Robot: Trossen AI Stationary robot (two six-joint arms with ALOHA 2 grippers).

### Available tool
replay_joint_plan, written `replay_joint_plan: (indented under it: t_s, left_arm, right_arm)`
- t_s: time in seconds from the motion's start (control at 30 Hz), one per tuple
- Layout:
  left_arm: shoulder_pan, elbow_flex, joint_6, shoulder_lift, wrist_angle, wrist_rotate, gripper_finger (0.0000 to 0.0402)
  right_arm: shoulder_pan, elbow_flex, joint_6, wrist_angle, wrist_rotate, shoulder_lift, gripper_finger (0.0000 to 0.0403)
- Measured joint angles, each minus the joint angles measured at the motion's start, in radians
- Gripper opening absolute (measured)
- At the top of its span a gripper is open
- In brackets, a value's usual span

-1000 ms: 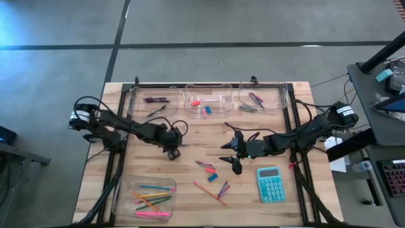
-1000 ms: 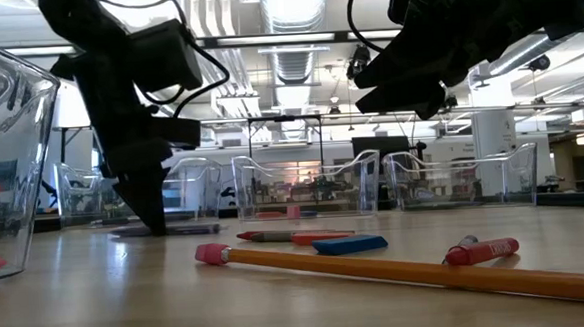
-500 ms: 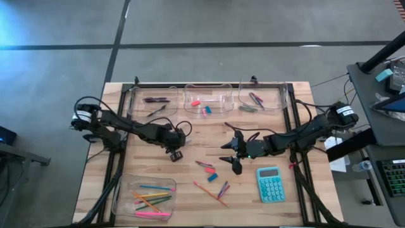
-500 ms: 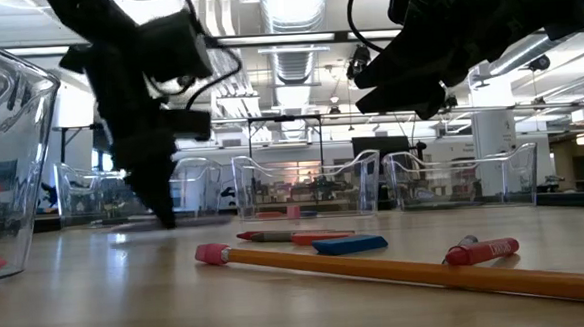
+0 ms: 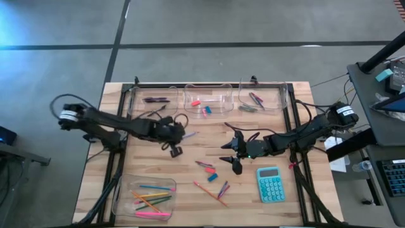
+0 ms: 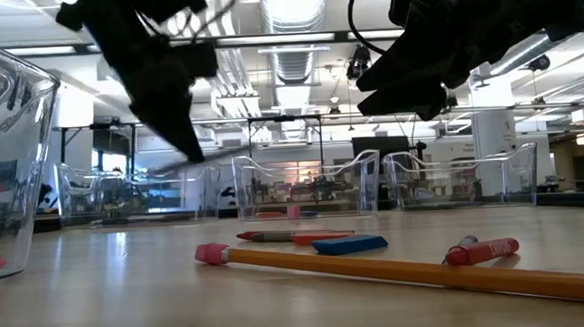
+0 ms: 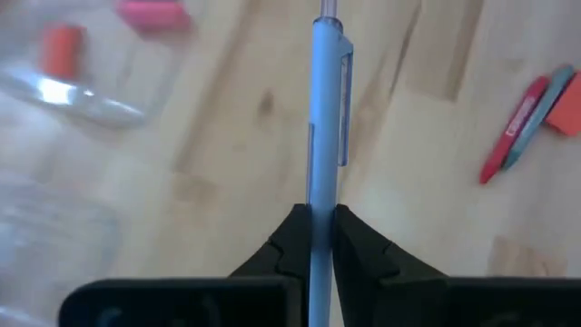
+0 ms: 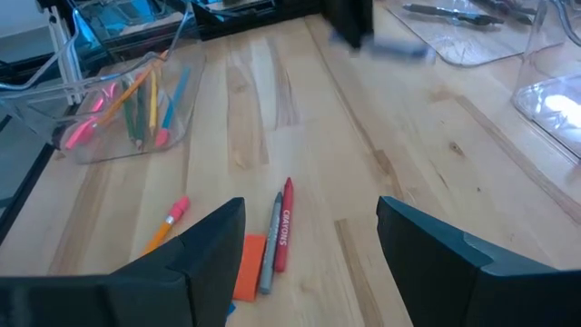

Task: Sort crayons/erasers/pens/pencils in bins
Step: Put the light blue ballpen into the top left transparent bin, then put the red crayon into the top right transparent bin

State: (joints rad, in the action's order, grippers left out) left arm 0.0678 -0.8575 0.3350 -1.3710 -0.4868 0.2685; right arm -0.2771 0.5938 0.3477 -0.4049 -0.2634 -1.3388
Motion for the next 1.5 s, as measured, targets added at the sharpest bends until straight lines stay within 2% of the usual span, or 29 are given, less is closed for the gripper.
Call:
replay_joint_plan:
  t_s: [0.17,0.3,0.43,0.57,0.73,1.0,1.17,1.3,1.4,1.5]
  left_arm:
    - [-0.031,-0.028,-0.043,0.172,-0.166,0.131,0.0009]
    - [-0.13,-0.027,-0.099,0.275,-0.306,0.252,0.0009]
    - [-0.297,0.0,-0.276,0.318,-0.319,0.263,0.0008]
    - [-0.461,0.006,-0.434,0.281,-0.317,0.261,0.0008]
    - [-0.578,0.007,-0.563,0.193,-0.301,0.209,0.0007]
    - [-0.597,0.007,-0.613,0.083,-0.299,0.192,0.0011]
    - [-0.597,0.007,-0.604,0.074,-0.3,0.165,0.0022]
    - [-0.596,-0.006,-0.565,0.125,-0.31,0.148,0.0057]
    - [-0.586,-0.018,-0.463,0.211,-0.268,0.041,0.0091]
    - [-0.552,0.016,-0.39,0.328,-0.123,-0.2,0.0117]
  right_arm:
    - [0.0,-0.001,0.0,-0.001,0.0,0.0,0.0238]
    - [0.0,-0.001,0.0,-0.005,-0.001,0.0,0.0238]
    - [0.0,-0.001,0.0,-0.022,-0.001,0.0,0.0238]
    - [0.0,-0.001,0.0,-0.027,-0.002,0.0,0.0238]
    - [0.0,-0.001,0.0,-0.02,-0.002,0.0,0.0238]
    - [0.0,-0.001,-0.006,-0.019,-0.001,0.0,0.0238]
    - [0.0,-0.001,-0.007,-0.018,-0.001,0.0,0.0238]
    - [0.0,-0.001,-0.007,-0.018,-0.001,0.0,0.0238]
    - [0.0,-0.001,-0.007,-0.018,-0.001,0.0,0.0238]
    - [0.0,-0.001,-0.007,-0.018,-0.001,0.0,0.0238]
